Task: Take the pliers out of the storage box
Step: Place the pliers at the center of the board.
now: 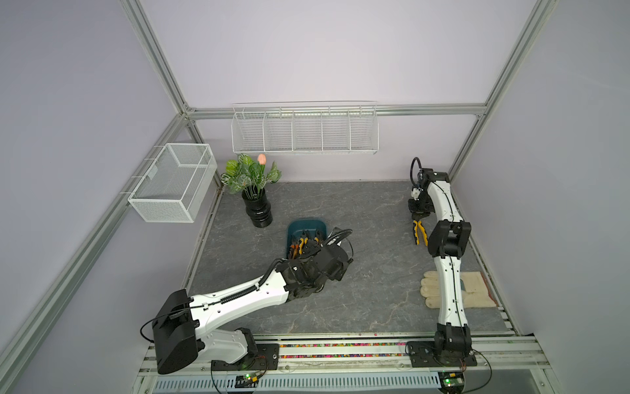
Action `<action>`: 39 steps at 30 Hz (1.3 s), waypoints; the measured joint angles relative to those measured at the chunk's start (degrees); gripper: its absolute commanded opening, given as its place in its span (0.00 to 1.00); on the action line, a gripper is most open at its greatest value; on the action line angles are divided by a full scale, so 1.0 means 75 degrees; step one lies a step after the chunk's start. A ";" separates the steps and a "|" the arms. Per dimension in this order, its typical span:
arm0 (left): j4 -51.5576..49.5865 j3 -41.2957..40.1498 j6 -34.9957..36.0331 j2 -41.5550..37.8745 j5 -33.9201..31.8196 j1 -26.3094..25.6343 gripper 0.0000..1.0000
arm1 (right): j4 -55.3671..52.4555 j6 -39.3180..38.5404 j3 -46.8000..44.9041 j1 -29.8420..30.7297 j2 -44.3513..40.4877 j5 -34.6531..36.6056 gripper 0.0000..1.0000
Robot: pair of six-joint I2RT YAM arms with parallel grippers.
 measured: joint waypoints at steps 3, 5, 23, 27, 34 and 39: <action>-0.0020 0.0009 0.0000 0.0003 0.0000 0.0000 1.00 | 0.0163 0.0006 0.0006 0.0000 0.0009 0.0000 0.26; -0.0029 0.0012 -0.0003 0.0020 0.0000 0.0000 1.00 | 0.0297 0.0029 0.0015 0.0000 0.0023 0.0000 0.27; -0.0111 0.0230 -0.0064 0.0242 -0.0006 0.0000 1.00 | 0.1282 0.0233 0.0230 -0.0009 0.0227 0.0041 0.62; -0.0119 0.0230 -0.0117 0.0242 -0.0029 0.0000 1.00 | 0.1408 0.0294 0.0230 -0.0015 0.0227 0.0055 0.69; -0.0463 0.0227 -0.0131 0.0029 -0.0172 0.0105 0.99 | 0.1495 0.0373 0.0224 0.0160 -0.0026 0.0242 0.69; -0.0898 0.0227 -0.0341 -0.0434 -0.0020 0.0892 0.92 | 0.1492 0.0615 -0.0323 0.0787 -0.1396 0.0606 0.71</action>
